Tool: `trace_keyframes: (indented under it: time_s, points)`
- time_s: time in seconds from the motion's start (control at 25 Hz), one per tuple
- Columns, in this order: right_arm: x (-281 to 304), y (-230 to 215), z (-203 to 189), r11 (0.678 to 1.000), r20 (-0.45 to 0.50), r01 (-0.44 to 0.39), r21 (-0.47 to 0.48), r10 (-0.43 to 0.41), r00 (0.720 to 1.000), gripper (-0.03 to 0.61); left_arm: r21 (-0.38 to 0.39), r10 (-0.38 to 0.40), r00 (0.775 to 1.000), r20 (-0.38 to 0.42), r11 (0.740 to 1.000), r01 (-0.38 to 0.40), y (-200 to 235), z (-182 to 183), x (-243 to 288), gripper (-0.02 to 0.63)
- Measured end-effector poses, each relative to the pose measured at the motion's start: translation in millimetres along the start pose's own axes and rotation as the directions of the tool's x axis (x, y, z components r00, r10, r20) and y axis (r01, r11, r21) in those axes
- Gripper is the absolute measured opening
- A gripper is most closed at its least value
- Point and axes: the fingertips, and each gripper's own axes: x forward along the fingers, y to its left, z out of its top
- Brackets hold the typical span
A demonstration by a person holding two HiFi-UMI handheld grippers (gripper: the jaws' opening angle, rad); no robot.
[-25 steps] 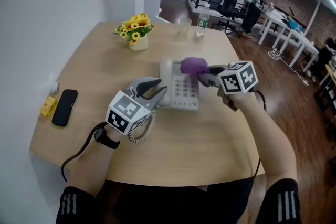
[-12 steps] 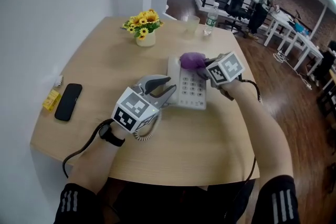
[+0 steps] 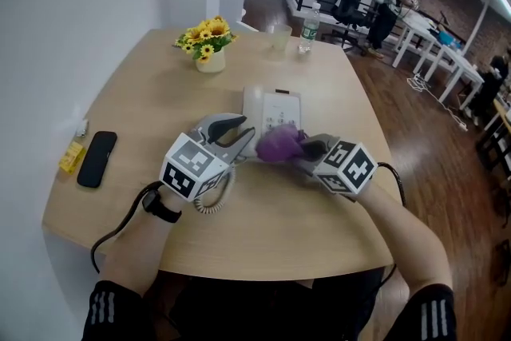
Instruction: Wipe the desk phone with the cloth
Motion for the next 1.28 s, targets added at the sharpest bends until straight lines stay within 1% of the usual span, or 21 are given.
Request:
trace_keyframes:
  time_s: [0.16, 0.24, 0.36, 0.44, 0.6, 0.68, 0.76, 0.88, 1.04, 1.2, 1.28]
  points:
    - [-5, 17, -3, 0.999, -0.011, -0.044, -0.024, 0.044, 0.999, 0.075, 0.000, 0.002, 1.000, -0.001, 1.000, -0.002, 0, -1, 0, 0.095]
    - [-9, 8, 8, 0.999, 0.022, -0.026, -0.022, 0.027, 0.999, 0.075, 0.001, 0.002, 1.000, -0.001, 1.000, -0.002, 0, -1, 1, 0.094]
    - [-12, -34, 39, 0.998, 0.090, 0.053, 0.024, -0.055, 0.994, 0.075, 0.000, 0.002, 1.000, 0.001, 1.000, -0.002, 1, 0, 1, 0.095]
    - [-7, -67, 58, 0.993, 0.102, 0.096, 0.068, -0.103, 0.989, 0.075, -0.002, 0.003, 1.000, 0.000, 1.000, -0.003, 1, -1, 1, 0.094]
    - [14, -125, 83, 0.975, 0.067, 0.166, 0.145, -0.177, 0.982, 0.075, -0.003, 0.003, 1.000, 0.001, 1.000, -0.003, 1, -1, 1, 0.094]
    - [26, -142, 86, 0.965, 0.040, 0.175, 0.195, -0.186, 0.982, 0.075, -0.007, 0.002, 1.000, 0.001, 1.000, -0.002, 0, 0, 1, 0.095]
    - [38, -148, 82, 0.961, -0.002, 0.182, 0.210, -0.186, 0.983, 0.075, -0.012, 0.003, 1.000, 0.002, 1.000, -0.003, 0, 1, 1, 0.094]
    - [52, -140, 70, 0.967, -0.051, 0.171, 0.188, -0.164, 0.985, 0.075, -0.008, 0.002, 1.000, 0.010, 1.000, -0.002, 0, 3, 1, 0.094]
    - [53, -108, 62, 0.977, -0.031, 0.109, 0.181, -0.105, 0.994, 0.075, -0.011, -0.002, 1.000, 0.006, 1.000, 0.002, 0, 2, 1, 0.094]
    - [42, -65, 50, 0.993, -0.024, 0.071, 0.092, -0.070, 0.997, 0.075, -0.008, 0.000, 1.000, 0.006, 1.000, 0.000, 0, 2, 0, 0.094]
    - [35, -42, 43, 0.997, -0.016, 0.040, 0.059, -0.039, 0.999, 0.075, -0.007, 0.001, 1.000, 0.007, 1.000, -0.001, 0, 2, 0, 0.094]
